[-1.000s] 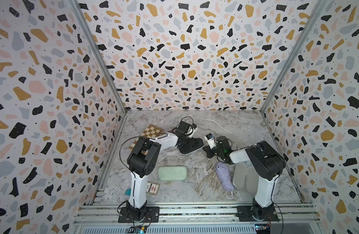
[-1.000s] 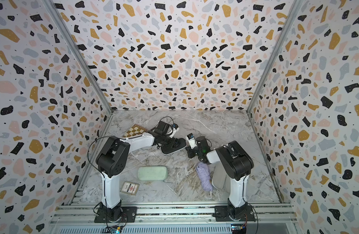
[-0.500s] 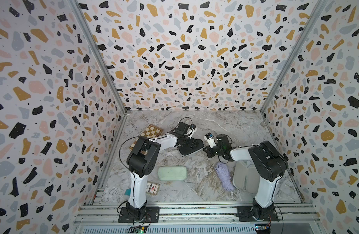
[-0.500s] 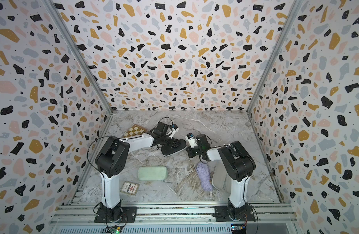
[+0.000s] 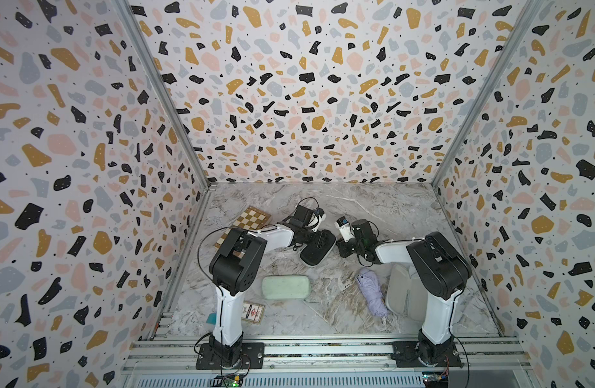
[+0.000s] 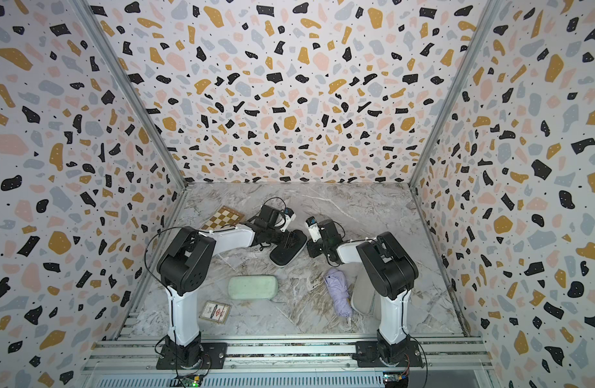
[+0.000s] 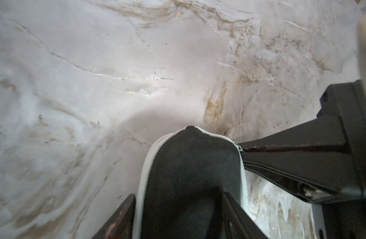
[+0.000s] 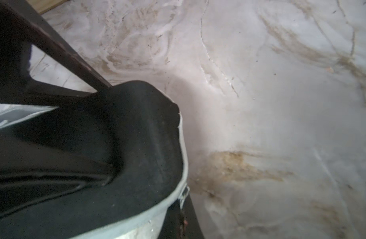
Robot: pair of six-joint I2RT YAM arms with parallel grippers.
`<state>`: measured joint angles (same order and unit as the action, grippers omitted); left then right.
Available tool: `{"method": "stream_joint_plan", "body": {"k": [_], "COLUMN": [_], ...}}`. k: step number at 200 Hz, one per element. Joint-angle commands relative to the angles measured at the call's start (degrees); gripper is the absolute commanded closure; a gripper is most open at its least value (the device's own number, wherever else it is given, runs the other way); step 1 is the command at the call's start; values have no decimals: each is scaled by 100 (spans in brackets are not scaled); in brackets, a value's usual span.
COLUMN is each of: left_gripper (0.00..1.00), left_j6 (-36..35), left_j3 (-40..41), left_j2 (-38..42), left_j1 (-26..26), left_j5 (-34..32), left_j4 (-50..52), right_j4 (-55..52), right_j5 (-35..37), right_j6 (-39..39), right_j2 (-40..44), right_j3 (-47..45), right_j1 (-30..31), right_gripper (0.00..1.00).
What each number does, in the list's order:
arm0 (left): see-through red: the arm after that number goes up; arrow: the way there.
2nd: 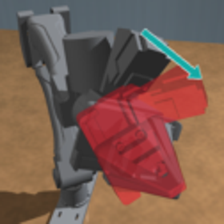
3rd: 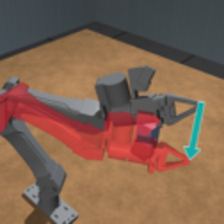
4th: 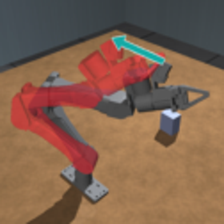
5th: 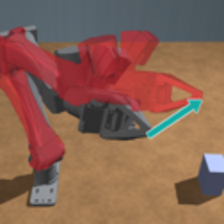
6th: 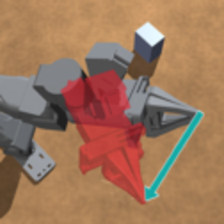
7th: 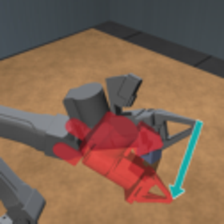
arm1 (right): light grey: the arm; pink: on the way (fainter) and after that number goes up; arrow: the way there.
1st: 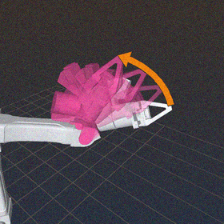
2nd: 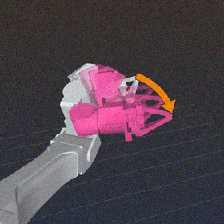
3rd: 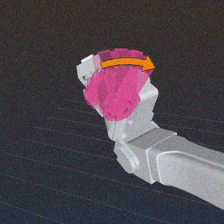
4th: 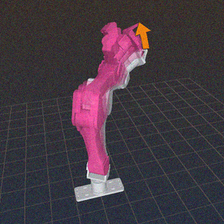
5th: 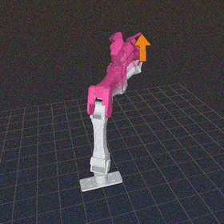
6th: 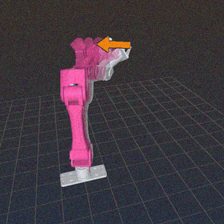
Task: Put umbrellas into zippered umbrella sleeves
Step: Zip the zipper on the umbrella sleeve.
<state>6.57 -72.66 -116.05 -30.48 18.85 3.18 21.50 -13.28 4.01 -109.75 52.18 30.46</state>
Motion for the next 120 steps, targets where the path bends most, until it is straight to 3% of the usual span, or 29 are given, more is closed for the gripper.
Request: {"method": "stream_joint_plan", "body": {"k": [1,38,120], "left_gripper": [39,42,49], "left_j6": [43,161,763], "left_j3": [212,251,304], "left_j2": [-440,-444,-403], "left_j1": [-79,67,86], "left_j5": [-295,409,360], "left_j4": [795,495,239], "right_j4": [-424,-260,107], "right_j5": [-473,-610,-894], "right_j6": [-111,-137,-3], "right_j2": [183,361,567], "right_j3": [-445,-755,-942], "right_j1": [246,293,1173], "right_gripper": [100,100,100]}}
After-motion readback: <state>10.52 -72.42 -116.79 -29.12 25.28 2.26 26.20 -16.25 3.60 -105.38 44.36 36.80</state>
